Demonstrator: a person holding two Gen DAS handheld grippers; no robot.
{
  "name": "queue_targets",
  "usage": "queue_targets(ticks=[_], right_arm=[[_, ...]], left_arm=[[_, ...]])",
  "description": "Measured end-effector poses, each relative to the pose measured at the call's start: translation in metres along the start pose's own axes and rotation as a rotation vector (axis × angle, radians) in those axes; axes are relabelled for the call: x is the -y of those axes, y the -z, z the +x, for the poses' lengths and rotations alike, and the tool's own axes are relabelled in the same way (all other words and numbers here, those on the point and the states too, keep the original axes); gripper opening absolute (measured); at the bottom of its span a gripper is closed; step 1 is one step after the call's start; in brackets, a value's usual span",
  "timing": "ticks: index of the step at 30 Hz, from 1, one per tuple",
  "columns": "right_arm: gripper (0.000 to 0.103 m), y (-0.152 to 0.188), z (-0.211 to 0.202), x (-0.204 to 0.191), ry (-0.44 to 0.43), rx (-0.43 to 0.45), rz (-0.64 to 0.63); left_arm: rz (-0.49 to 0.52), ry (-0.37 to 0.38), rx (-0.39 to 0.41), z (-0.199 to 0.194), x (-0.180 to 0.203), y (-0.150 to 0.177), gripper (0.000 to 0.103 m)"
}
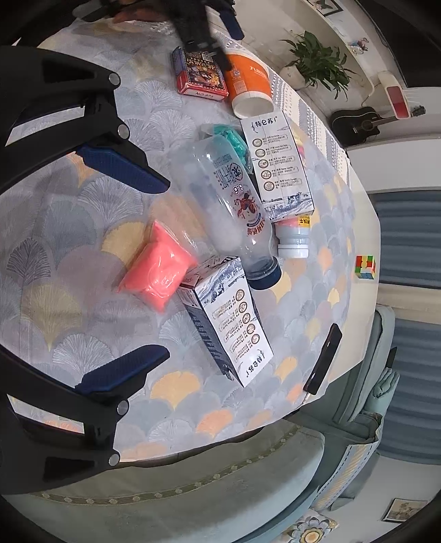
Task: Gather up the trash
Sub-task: 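Grasp the orange paper cup with the left tool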
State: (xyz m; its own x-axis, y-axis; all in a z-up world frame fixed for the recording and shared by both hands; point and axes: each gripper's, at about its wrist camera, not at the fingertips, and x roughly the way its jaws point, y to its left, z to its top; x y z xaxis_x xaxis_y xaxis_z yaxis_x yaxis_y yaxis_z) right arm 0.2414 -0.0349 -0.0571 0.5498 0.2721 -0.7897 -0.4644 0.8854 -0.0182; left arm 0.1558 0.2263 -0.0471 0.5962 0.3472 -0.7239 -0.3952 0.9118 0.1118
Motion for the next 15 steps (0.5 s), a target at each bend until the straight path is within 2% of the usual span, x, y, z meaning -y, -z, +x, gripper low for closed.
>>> queue_targets(ticks=[4, 8, 10, 12, 13, 15], right_arm=[[0.086, -0.001, -0.002, 0.004, -0.004, 0.007, 0.016], [0.086, 0.0, 0.0, 0.003, 0.001, -0.001, 0.012], [0.086, 0.001, 0.003, 0.003, 0.008, -0.006, 0.005], [0.086, 0.002, 0.005, 0.005, 0.014, -0.009, 0.006], [0.086, 0.003, 0.006, 0.007, 0.017, -0.011, 0.011], [0.086, 0.003, 0.007, 0.01, 0.021, -0.016, 0.025]], left_arm=[[-0.074, 0.03, -0.035, 0.016, -0.023, -0.013, 0.086], [-0.172, 0.157, -0.111, 0.037, -0.039, -0.016, 0.085], [-0.218, 0.209, -0.138, 0.043, -0.042, -0.014, 0.079], [-0.237, 0.279, -0.172, 0.048, -0.039, -0.014, 0.058], [-0.223, 0.305, -0.183, 0.048, -0.034, -0.014, 0.052], [-0.176, 0.318, -0.175, 0.043, -0.022, -0.012, 0.027]])
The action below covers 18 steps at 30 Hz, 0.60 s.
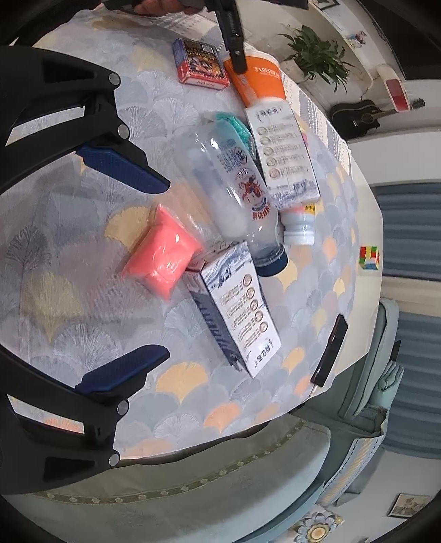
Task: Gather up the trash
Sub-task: 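Grasp the orange paper cup with the left tool, then grasp the pink bag with the right tool while left tool holds orange cup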
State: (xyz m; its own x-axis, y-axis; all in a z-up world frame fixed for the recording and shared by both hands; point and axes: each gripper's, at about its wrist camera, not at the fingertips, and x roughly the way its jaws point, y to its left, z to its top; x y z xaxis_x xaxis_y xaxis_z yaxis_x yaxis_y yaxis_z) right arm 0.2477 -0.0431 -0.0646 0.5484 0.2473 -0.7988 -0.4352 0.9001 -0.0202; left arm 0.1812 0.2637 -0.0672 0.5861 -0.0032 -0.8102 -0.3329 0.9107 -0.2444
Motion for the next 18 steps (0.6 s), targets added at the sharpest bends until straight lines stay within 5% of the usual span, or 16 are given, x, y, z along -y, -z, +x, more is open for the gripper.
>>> queue_targets(ticks=[3, 5, 18], right_arm=[[0.086, 0.0, 0.0, 0.002, 0.002, 0.0, 0.007], [0.086, 0.001, 0.0, 0.0, 0.003, 0.002, -0.001], [0.086, 0.006, 0.01, -0.002, 0.027, -0.017, -0.033]], left_arm=[[0.085, 0.043, 0.028, -0.007, 0.021, 0.005, 0.007], [0.131, 0.057, 0.052, -0.013, 0.032, 0.008, 0.003], [0.175, 0.096, 0.187, -0.045, 0.049, 0.014, 0.001]])
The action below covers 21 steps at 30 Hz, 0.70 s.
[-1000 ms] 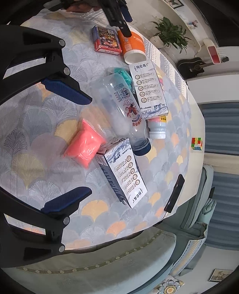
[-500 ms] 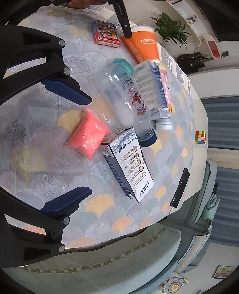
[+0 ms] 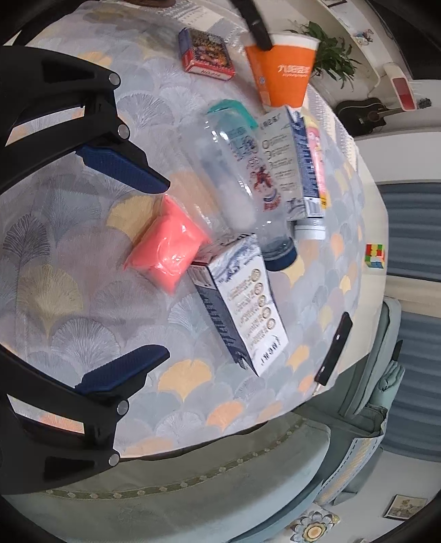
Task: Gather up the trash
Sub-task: 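Grasp the pink bag with the right tool while left tool holds orange cup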
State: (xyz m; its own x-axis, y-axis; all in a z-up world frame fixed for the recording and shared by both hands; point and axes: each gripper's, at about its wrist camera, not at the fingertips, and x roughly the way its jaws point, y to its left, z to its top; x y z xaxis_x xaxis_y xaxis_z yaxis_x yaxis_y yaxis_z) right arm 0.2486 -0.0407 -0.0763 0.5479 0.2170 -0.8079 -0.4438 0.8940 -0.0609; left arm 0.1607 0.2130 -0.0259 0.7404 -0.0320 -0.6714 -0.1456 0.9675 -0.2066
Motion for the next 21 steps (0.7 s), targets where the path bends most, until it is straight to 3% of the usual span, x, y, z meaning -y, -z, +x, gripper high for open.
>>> queue_targets(ticks=[12, 15, 21], right_arm=[[0.084, -0.002, 0.038, -0.021, 0.061, -0.038, -0.061], [0.04, -0.007, 0.038, -0.019, 0.038, -0.067, -0.034], [0.034, -0.015, 0.007, -0.015, 0.028, 0.003, -0.009]], left_arm=[[0.062, -0.007, 0.117, -0.039, 0.018, -0.004, 0.001], [0.067, -0.018, 0.126, -0.042, 0.016, -0.003, 0.001], [0.081, -0.037, 0.154, -0.05, 0.019, -0.005, 0.001]])
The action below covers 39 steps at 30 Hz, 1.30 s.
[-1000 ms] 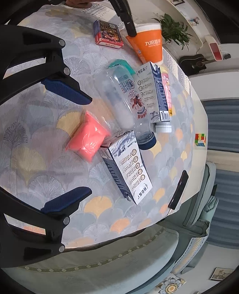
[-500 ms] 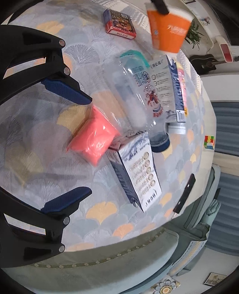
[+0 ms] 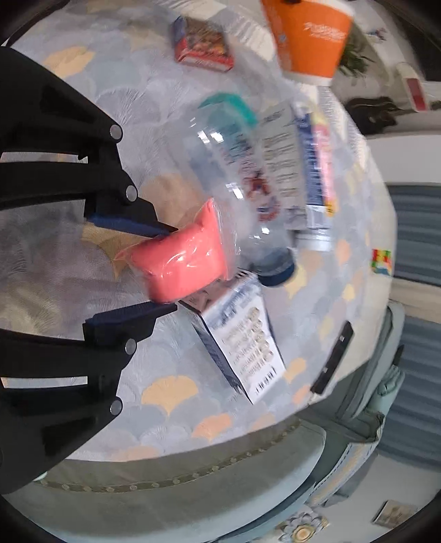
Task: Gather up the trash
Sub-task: 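Grasp the pink bag with the right tool while left tool holds orange cup, then carry the pink bag and orange cup over the blue basket with both tools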
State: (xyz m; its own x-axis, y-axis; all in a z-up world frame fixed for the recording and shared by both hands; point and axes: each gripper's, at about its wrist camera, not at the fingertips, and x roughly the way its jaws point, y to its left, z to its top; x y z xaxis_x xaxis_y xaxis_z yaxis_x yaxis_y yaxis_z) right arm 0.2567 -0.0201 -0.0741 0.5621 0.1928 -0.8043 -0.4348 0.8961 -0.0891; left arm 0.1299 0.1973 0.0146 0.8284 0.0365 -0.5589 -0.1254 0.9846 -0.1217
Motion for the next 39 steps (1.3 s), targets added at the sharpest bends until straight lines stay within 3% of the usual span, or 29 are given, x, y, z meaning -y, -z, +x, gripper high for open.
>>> queue_targets(ticks=[6, 18, 39], right_arm=[[0.034, -0.005, -0.045, 0.019, -0.006, 0.125, 0.07], [0.034, -0.007, -0.108, 0.028, 0.029, 0.31, 0.108], [0.034, 0.014, -0.136, 0.047, 0.035, 0.342, 0.11]], left_arm=[[0.074, -0.011, 0.069, -0.015, 0.018, -0.003, 0.001], [0.152, -0.02, 0.133, -0.032, 0.039, -0.001, 0.002], [0.178, 0.011, 0.169, -0.049, 0.058, -0.001, 0.002]])
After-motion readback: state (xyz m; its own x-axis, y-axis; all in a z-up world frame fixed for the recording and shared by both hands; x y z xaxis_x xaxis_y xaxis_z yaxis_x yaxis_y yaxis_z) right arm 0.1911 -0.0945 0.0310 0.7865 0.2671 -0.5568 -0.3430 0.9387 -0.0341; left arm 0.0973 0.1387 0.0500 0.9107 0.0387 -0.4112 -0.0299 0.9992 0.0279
